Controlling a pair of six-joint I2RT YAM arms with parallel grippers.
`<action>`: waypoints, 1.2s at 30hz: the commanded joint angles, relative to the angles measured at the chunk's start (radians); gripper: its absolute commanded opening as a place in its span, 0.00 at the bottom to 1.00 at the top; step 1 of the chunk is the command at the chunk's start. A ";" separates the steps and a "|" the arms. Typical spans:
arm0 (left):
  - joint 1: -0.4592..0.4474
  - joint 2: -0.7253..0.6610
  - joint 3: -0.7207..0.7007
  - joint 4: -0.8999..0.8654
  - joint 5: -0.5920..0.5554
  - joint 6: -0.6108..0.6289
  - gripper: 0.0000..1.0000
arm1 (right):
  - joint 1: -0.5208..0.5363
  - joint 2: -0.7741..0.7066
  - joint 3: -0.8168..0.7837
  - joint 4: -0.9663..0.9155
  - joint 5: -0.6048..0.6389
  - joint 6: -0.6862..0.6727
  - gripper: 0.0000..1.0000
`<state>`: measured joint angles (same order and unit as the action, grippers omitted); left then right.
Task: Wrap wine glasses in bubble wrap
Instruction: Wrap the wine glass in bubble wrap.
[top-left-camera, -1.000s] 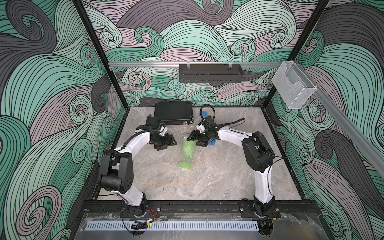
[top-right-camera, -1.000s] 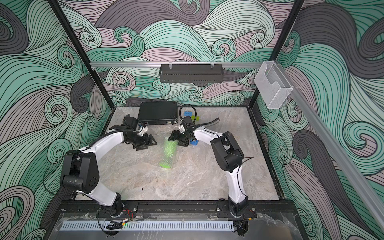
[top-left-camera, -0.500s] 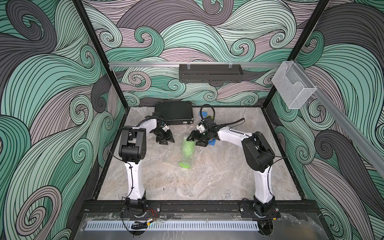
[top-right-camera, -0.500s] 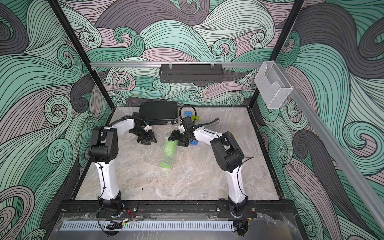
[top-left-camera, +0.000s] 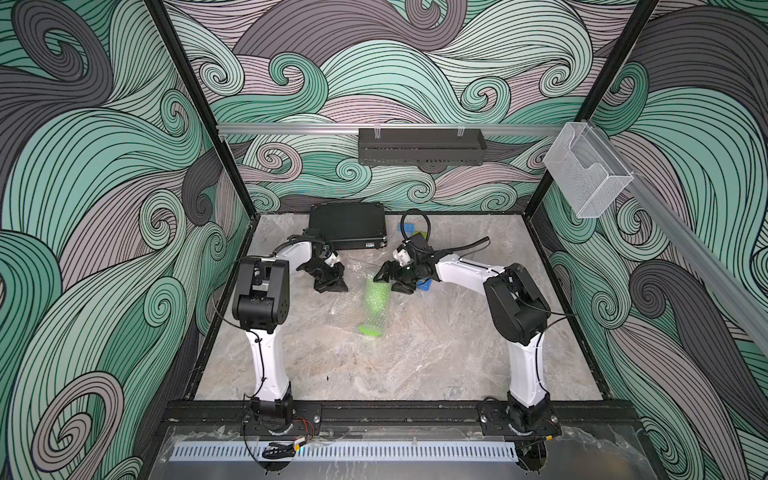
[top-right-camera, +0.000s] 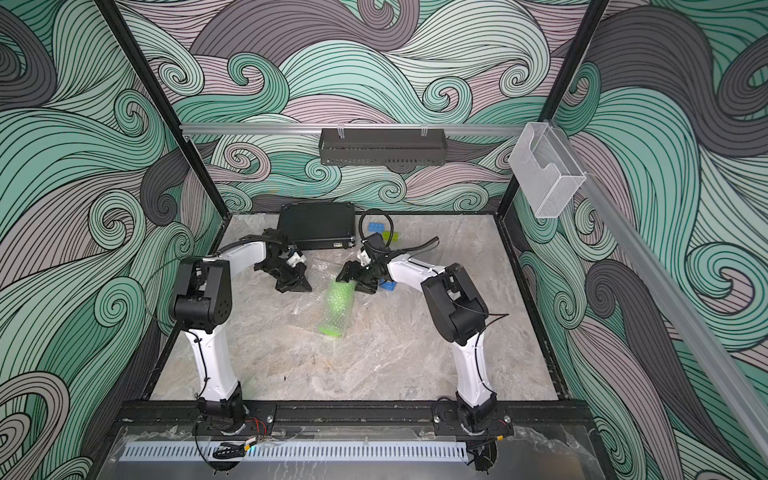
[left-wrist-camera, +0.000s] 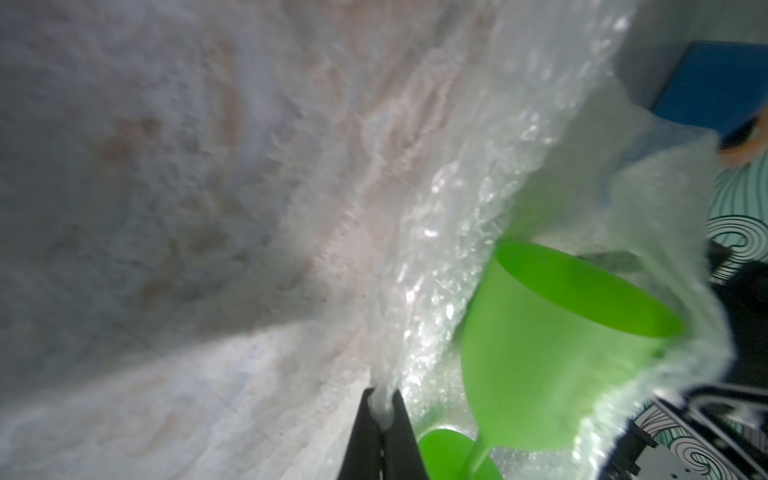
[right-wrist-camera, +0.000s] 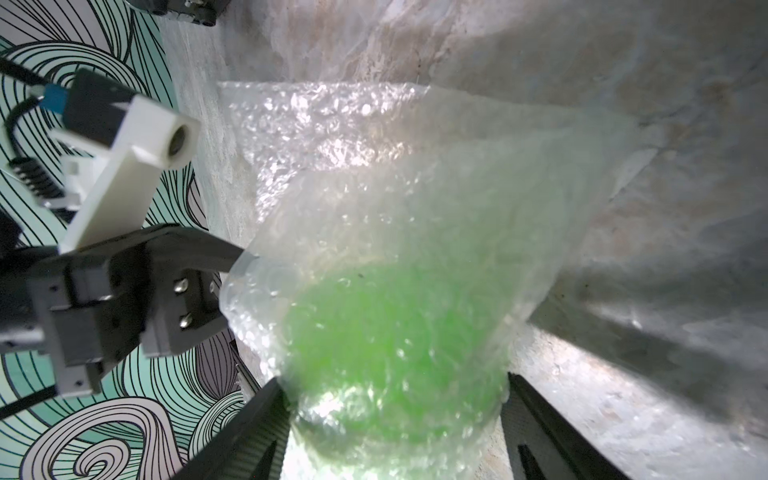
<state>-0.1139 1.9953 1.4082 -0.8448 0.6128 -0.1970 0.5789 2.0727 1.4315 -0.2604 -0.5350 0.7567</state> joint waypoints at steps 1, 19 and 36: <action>-0.012 -0.106 -0.041 0.071 0.106 -0.065 0.00 | 0.006 -0.014 -0.045 -0.040 0.086 0.024 0.80; -0.112 -0.148 -0.062 0.161 0.252 -0.164 0.00 | 0.049 -0.017 -0.079 -0.040 0.168 0.047 0.79; -0.233 -0.025 -0.034 0.159 0.217 -0.152 0.15 | 0.061 -0.059 -0.114 -0.025 0.158 0.065 0.77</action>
<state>-0.3176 1.9282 1.3506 -0.6796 0.8188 -0.3523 0.6250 2.0190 1.3582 -0.2134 -0.4141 0.8127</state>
